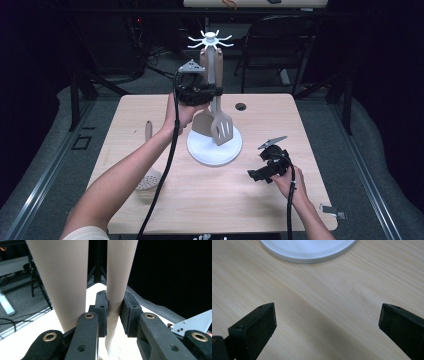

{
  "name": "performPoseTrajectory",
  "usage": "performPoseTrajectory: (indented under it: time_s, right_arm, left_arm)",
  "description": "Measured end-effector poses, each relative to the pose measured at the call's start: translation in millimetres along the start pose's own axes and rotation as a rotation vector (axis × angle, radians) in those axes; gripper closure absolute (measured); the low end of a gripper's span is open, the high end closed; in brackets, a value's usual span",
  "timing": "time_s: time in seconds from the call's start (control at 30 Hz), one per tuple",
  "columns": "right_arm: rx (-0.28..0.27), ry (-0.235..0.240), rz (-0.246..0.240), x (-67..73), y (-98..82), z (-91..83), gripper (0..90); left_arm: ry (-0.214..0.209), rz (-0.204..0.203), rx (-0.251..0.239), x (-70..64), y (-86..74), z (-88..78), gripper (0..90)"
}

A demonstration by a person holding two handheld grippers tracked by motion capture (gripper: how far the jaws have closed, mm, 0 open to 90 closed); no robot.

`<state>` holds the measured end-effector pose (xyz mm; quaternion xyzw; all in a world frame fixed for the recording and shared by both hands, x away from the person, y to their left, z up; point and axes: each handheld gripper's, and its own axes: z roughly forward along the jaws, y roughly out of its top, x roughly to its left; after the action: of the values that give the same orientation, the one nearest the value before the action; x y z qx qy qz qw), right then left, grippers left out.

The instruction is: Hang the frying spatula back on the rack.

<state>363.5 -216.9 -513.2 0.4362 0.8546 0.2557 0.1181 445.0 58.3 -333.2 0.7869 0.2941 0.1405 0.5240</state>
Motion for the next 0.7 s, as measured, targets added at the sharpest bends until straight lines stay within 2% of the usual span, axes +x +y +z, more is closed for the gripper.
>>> performPoseTrajectory:
  time_s: [0.03,0.17,0.2,0.23,0.33,0.37,0.4,0.43,0.57,0.6,0.63,0.67,0.7]
  right_arm:
    - [0.021,-0.01,-0.011,-0.5,0.5,-0.9,1.1]
    - [0.012,0.006,-0.002,0.1,0.2,0.7,1.1]
    - [0.008,0.003,-0.004,0.2,0.3,0.4,1.1]
    - [0.007,-0.006,-0.007,0.5,0.4,-0.5,1.2]
    - [-0.008,-0.001,-0.006,0.8,0.4,-0.4,1.2]
    - [0.008,-0.012,-0.021,0.1,1.0,-1.9,1.2]
    - [0.008,-0.012,-0.021,0.1,1.0,-1.9,1.2]
    - [-0.007,0.0,-0.007,1.1,0.3,0.0,1.3]
    - [-0.009,-0.004,-0.009,0.9,0.2,0.2,1.3]
    - [-0.009,-0.004,-0.009,0.8,0.1,0.2,1.4]
    - [-0.008,-0.004,-0.01,0.8,0.1,0.2,1.4]
    - [-0.008,-0.004,-0.01,0.8,0.1,0.2,1.4]
    - [-0.009,-0.005,-0.009,0.8,0.2,0.3,1.4]
  left_arm:
    - [0.003,-0.003,-0.002,0.1,-0.2,-0.5,75.4]
    - [0.009,0.005,0.0,-2.7,-0.1,-2.9,69.4]
    - [0.015,0.006,0.0,-4.2,-0.4,-3.3,63.6]
    - [0.029,0.021,0.002,-7.2,-1.3,-4.4,62.6]
    - [0.029,0.018,0.001,-8.9,-2.6,-5.5,56.8]
    - [0.031,0.021,0.003,-10.1,-3.1,-6.0,53.8]
    - [0.027,0.021,0.005,-11.1,-3.9,-6.7,53.8]
    - [0.024,0.02,0.005,-11.9,-4.7,-7.4,49.3]
    - [0.022,0.024,0.012,-15.4,-8.3,-10.7,41.4]
    - [0.012,0.02,0.008,-15.5,-9.2,-11.7,41.4]
    - [-0.005,0.021,0.007,-15.1,-10.2,-12.8,35.6]
    - [-0.016,0.017,0.002,-15.1,-11.2,-14.1,35.6]
    - [-0.015,0.019,0.004,-15.7,-12.0,-15.6,33.4]
